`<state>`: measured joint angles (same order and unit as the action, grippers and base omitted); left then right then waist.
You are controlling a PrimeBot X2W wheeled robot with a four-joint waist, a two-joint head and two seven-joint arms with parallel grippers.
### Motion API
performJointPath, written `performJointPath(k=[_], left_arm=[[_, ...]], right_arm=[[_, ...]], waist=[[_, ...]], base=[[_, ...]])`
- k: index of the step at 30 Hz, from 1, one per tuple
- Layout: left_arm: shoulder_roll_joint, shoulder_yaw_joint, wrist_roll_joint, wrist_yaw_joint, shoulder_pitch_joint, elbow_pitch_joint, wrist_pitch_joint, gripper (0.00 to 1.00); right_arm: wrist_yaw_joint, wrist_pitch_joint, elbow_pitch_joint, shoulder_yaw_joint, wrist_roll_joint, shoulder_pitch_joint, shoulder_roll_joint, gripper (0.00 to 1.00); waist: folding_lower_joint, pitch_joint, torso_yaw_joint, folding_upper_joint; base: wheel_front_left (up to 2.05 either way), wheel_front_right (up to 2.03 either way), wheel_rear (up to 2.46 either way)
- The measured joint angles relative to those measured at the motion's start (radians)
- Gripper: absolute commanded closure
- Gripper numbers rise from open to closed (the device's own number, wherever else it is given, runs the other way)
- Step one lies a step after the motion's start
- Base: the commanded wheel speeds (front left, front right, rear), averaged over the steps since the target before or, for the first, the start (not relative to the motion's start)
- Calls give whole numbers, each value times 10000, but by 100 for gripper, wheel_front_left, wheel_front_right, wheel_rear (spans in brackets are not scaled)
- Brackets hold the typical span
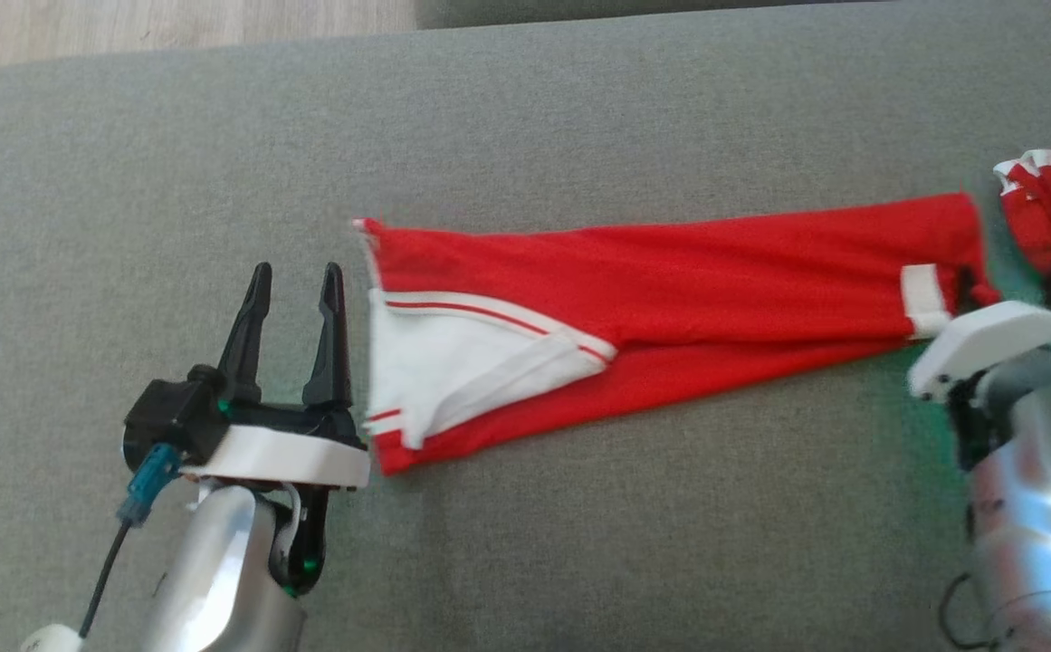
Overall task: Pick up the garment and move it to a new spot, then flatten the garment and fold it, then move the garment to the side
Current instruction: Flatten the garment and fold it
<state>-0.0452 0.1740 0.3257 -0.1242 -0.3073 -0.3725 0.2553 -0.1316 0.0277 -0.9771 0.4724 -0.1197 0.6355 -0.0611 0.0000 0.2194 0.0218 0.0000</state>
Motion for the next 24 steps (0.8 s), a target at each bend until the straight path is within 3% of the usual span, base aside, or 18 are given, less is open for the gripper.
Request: performJointPath(k=[9,13,19,24], left_arm=[[12,-4,94,-6,4,-23,0,0],[19,-2,192,-6,66,-56,0,0],[19,-50,194,-8,298,-79,0,0],[19,-146,196,-8,630,-79,0,0]], right_arm=[[0,282,591,472,-531,-6,-1442,100],[0,439,625,19,-389,3,-1022,100],[0,525,884,-1576,31,12,-161,100],[0,464,1172,-3229,1141,9,-48,100]], waist=[[0,-293,-80,0],[-1,-603,-79,0],[-1,-1179,-10,0],[-2,-1643,198,0]], base=[[0,0,0],[0,0,0],[0,0,0],[0,0,0]])
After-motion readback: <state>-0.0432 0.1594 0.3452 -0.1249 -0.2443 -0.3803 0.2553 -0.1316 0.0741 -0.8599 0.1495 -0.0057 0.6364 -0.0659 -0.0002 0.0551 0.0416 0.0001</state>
